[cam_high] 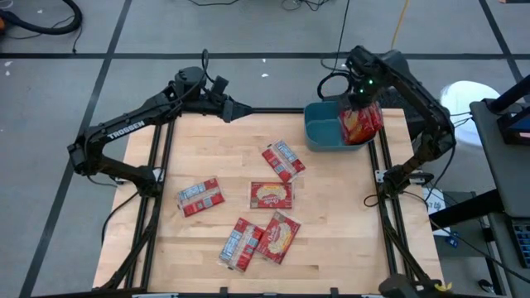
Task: Sort popcorn bags into baskets
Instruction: Put the popcorn bag into the blue bin
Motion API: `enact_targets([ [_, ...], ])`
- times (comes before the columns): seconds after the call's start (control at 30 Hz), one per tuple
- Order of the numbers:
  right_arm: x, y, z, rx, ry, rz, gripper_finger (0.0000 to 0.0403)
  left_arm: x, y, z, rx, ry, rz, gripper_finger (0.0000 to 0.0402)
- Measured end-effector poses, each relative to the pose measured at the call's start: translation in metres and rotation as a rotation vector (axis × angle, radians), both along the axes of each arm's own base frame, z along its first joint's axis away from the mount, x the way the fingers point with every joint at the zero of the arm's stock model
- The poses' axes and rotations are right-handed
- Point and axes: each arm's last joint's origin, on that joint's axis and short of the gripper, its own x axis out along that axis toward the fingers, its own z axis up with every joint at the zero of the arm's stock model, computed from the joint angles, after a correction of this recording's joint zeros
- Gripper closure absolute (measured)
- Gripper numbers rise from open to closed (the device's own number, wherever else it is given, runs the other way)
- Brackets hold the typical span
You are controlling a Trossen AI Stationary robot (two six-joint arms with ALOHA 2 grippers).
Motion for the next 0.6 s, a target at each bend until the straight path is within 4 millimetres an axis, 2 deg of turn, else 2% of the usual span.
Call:
enact_targets([
  [0.17, -0.002, -0.002, -0.013, -0.021, 0.097, 0.006, 0.0362, 0.000, 0.000, 0.000, 0.000, 0.000, 0.001, 0.0178],
  [0.37, 0.002, -0.008, -0.022, -0.064, 0.073, -0.018, 0.0377, 0.000, 0.000, 0.000, 0.000, 0.000, 0.003, 0.0178],
  [0.6, 0.002, -0.004, -0.043, 0.013, 0.119, -0.006, 0.0397, 0.000, 0.000, 0.000, 0.001, 0.001, 0.008, 0.0178],
])
